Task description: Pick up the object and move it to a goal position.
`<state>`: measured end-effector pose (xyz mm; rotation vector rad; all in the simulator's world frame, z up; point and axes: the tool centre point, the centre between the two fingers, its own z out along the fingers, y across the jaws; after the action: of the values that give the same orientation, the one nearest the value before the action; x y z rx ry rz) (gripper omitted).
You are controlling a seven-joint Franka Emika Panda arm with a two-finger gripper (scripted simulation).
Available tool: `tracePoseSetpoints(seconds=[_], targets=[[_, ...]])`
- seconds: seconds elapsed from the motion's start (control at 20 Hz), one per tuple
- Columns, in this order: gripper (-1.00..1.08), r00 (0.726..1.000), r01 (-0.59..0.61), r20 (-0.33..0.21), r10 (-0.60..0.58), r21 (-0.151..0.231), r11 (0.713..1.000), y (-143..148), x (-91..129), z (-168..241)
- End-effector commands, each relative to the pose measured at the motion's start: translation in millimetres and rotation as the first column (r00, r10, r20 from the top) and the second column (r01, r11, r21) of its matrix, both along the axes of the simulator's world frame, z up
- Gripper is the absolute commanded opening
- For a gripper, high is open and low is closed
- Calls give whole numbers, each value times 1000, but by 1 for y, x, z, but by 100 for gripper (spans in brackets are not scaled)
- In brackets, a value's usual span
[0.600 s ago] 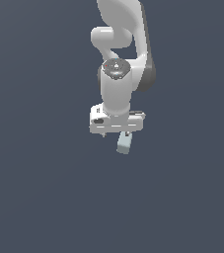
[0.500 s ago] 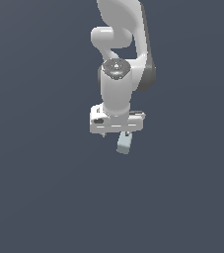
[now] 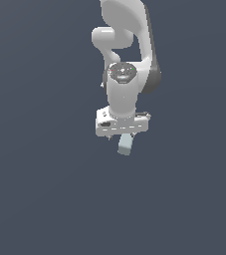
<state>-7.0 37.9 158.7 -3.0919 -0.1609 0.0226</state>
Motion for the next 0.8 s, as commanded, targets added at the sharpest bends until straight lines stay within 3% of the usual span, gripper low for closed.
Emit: tracePoseSetpoints(seconds=[0.0,0.75], targets=[[100,1000,-3,0,3,1,1000,1,0,0],[100,991,131,1,-131,-17,991,11,-10,-17]])
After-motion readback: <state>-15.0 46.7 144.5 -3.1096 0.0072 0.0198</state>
